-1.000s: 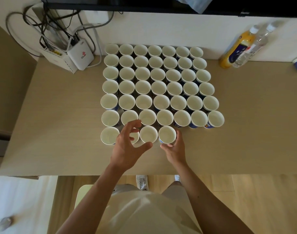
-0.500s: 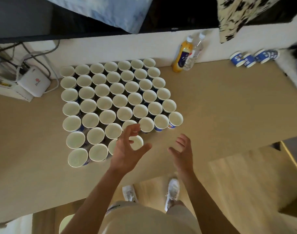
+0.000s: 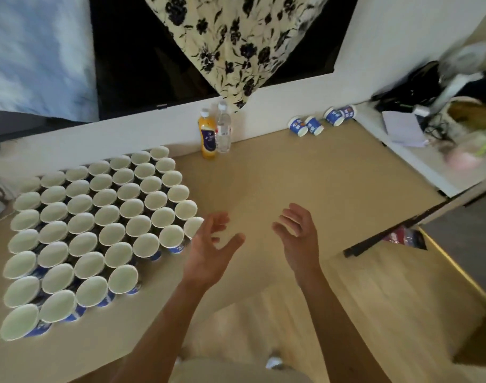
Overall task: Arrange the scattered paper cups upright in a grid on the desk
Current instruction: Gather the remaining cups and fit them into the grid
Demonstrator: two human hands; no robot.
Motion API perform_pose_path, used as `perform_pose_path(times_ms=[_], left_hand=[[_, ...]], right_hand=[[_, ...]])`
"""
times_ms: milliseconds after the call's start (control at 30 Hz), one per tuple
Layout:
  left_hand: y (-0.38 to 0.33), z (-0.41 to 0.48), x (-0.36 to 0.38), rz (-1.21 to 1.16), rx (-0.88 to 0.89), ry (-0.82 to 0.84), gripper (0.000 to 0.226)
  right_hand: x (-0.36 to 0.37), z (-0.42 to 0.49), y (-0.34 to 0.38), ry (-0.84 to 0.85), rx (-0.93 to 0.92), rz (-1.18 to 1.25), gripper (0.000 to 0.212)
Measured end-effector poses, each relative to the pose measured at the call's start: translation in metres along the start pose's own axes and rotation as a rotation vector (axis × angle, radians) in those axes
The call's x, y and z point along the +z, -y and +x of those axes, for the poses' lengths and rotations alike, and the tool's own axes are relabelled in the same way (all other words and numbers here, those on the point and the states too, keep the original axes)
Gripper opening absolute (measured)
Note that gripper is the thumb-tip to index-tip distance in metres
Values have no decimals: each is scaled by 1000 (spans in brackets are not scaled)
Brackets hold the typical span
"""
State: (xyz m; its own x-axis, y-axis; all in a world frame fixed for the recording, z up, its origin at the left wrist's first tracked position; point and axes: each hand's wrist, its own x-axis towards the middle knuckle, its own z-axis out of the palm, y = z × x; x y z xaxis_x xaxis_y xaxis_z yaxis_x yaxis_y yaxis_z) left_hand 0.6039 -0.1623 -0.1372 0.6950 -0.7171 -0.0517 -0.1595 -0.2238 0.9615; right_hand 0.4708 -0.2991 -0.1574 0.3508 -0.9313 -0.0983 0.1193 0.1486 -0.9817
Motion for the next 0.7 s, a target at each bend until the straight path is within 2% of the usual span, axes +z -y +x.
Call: perform_pose_path(times_ms=[233, 433, 700], left_hand=[[-35, -5, 110, -40, 3, 26, 62], [-52, 19, 175, -6, -20, 97, 34], [-61, 104, 274, -89, -65, 139, 26]], right_hand=[[-104, 34, 37, -52, 3, 80, 44], [-164, 57, 40, -79, 22, 38, 43], [-224, 131, 38, -136, 117, -105, 35]])
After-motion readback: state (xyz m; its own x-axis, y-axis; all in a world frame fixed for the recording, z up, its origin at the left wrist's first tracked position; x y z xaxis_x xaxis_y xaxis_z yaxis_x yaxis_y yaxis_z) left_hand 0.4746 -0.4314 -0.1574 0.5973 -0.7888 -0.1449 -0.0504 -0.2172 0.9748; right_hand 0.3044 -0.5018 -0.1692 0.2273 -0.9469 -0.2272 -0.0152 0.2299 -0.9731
